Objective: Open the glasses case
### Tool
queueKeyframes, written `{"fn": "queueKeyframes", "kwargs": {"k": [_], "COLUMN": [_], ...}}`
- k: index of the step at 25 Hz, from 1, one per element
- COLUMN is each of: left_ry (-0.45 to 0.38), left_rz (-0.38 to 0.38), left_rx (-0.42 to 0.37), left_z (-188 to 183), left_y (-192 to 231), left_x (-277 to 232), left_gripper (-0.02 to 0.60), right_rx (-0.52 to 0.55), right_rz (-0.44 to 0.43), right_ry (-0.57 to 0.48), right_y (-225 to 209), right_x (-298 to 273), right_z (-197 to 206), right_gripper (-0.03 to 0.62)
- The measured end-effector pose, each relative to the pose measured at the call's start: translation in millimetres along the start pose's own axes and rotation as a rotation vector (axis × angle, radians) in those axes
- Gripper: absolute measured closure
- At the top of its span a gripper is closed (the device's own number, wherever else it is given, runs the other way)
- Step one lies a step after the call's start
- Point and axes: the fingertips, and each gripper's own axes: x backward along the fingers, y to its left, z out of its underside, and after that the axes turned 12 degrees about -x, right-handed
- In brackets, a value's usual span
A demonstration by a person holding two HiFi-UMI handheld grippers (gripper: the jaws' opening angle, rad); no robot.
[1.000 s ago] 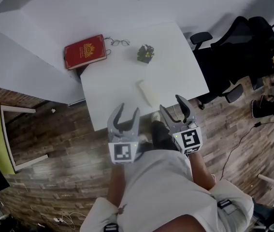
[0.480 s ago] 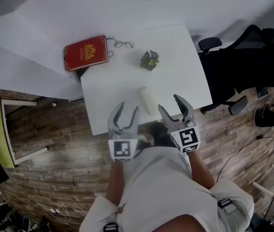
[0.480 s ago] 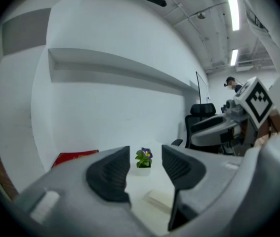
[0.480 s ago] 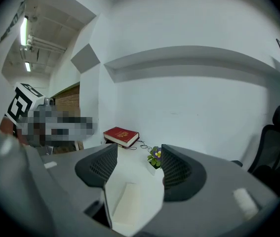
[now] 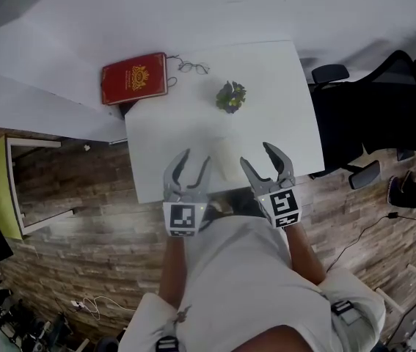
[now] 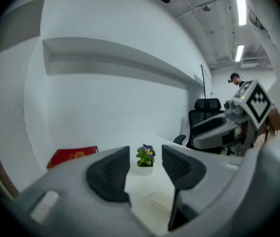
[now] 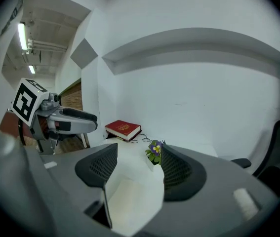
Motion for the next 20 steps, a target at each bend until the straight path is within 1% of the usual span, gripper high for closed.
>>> {"fn": "queueKeyframes", "kwargs": {"k": [3, 8, 11, 15, 20], "left_ry": [0.031, 0.109, 0.134, 0.165, 0.195], "left_rz": [0.004, 0.01, 0.032, 0.079, 0.151], "left_rx": [0.004, 0.05, 0.029, 0.028, 0.031], "left_z": [7.4, 25.2, 38.6, 59.6, 89.3], "left_y": [-1.5, -4.2, -6.7, -11.2, -18.5], "left_x": [-12.0, -27.6, -35.1, -42.0, -54.9], "left_gripper": [0.379, 0.374, 0.373, 0.373, 0.373], "right_rx": [0.002, -0.013, -0.027, -0.055, -0.082], "right_rz": [-0.036, -0.086, -0.099, -0.09, -0.035], "right_ry": [0.051, 0.11, 0.142, 0.186, 0.253], "right_y": [-4.6, -11.3, -13.2, -13.3, -16.9], "right_x": [-8.9, -20.9, -26.8, -35.8, -49.9], "right_z": [8.2, 23.5, 35.7, 57.0, 91.5], "right_gripper": [0.329, 0.329, 0.329, 0.329, 0.329]}}
